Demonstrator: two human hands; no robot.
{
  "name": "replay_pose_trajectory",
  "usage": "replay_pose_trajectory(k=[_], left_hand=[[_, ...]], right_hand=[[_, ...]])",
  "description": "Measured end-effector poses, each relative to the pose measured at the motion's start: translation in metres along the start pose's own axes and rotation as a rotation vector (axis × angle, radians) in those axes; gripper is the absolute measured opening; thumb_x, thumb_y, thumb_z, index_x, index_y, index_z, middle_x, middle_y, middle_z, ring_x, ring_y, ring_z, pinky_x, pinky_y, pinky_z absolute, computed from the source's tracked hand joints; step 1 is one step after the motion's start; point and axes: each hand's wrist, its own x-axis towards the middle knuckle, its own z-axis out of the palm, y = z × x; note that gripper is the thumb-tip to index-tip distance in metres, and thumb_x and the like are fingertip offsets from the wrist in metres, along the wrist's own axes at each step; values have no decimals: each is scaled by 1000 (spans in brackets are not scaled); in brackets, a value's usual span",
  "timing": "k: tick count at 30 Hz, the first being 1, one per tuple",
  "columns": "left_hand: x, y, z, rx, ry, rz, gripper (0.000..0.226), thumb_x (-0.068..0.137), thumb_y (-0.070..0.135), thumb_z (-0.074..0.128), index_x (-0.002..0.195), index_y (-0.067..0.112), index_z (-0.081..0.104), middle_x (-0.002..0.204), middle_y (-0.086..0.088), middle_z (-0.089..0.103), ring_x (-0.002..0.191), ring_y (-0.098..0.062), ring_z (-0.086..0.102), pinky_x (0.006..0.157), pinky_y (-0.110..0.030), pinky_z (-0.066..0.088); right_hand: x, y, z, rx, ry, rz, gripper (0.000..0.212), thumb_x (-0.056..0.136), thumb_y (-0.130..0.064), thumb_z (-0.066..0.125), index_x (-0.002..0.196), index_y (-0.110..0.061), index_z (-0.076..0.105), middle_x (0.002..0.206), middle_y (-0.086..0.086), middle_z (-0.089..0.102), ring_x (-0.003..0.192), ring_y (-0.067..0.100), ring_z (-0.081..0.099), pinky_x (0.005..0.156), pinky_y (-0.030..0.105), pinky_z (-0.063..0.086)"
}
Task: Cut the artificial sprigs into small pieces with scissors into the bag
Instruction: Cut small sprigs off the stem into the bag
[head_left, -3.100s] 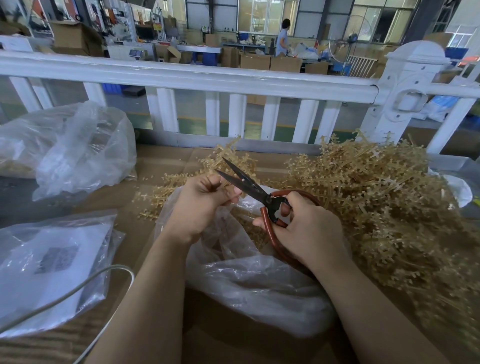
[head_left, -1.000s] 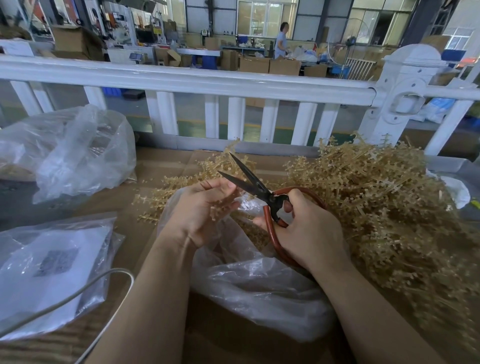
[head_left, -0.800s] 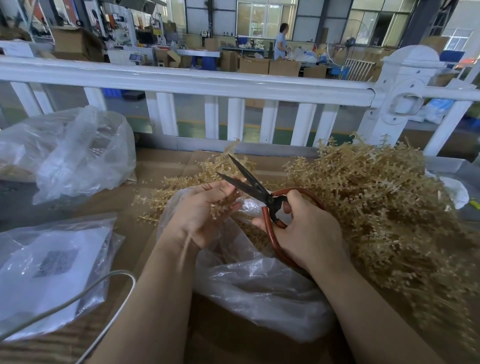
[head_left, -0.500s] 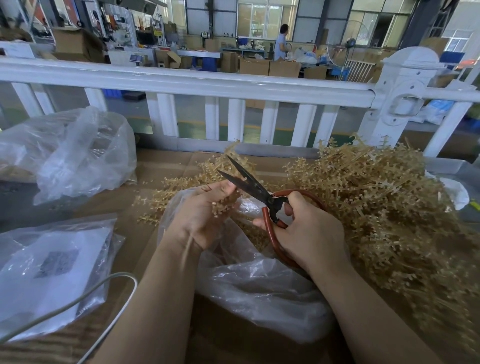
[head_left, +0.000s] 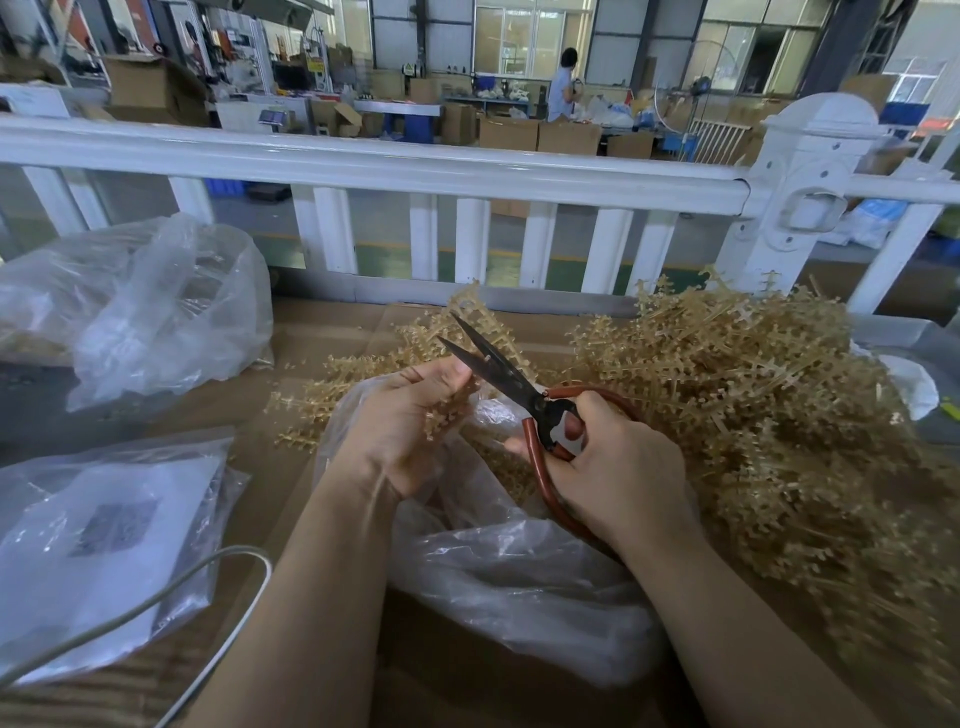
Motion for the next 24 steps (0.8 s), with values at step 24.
replay_pose_trajectory(k=[24], left_hand=[[-1,-3,8,75,139,160,18,92,0,60,104,-13,64,85,-15,69,76,-18,67,81,-30,58]], right_hand=[[0,0,2,49,-34,32,60,78,-97,31,71,-37,27,57,-23,43,49,2,48,43,15,29]])
